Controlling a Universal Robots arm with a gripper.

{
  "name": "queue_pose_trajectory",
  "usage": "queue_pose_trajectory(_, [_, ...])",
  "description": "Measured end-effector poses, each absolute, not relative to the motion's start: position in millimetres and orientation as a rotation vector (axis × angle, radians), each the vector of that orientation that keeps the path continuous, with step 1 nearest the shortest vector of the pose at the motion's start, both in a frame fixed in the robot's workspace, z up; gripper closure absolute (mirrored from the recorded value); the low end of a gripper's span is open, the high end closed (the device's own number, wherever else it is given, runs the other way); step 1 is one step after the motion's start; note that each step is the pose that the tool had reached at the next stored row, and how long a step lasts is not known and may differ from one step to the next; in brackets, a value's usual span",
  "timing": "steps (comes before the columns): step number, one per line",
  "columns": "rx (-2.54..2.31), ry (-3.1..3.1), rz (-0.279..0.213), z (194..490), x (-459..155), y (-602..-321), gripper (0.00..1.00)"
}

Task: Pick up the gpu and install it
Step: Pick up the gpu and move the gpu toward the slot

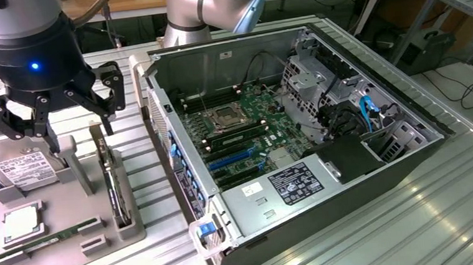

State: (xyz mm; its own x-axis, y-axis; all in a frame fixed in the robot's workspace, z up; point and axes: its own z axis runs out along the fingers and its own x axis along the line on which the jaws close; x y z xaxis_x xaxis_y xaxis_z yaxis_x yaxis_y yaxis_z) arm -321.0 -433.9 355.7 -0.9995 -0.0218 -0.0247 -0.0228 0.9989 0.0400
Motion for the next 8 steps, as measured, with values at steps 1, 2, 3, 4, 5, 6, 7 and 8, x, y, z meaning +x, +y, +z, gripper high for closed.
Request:
queue_pose_trajectory(1, [-0.035,3.117,0.063,354.9,-321.0,-434.0,0.28])
queue_pose_trajectory(2, [-0.036,3.117,0.063,353.7,-321.0,-434.3,0.28])
queue_pose_trajectory(3, [-0.037,3.117,0.063,352.7,-320.9,-434.5,0.28])
queue_pose_trajectory(4, [-0.037,3.117,0.063,351.6,-320.9,-434.8,0.28])
queue_pose_trajectory(5, [-0.038,3.117,0.063,350.6,-321.0,-435.0,0.28])
queue_pose_trajectory(6, [-0.038,3.117,0.063,349.6,-320.9,-435.3,0.28])
queue_pose_trajectory(7, [-0.039,3.117,0.063,348.7,-320.9,-435.7,0.28])
queue_pose_trajectory(8, [-0.039,3.117,0.063,347.5,-321.0,-435.9,0.28])
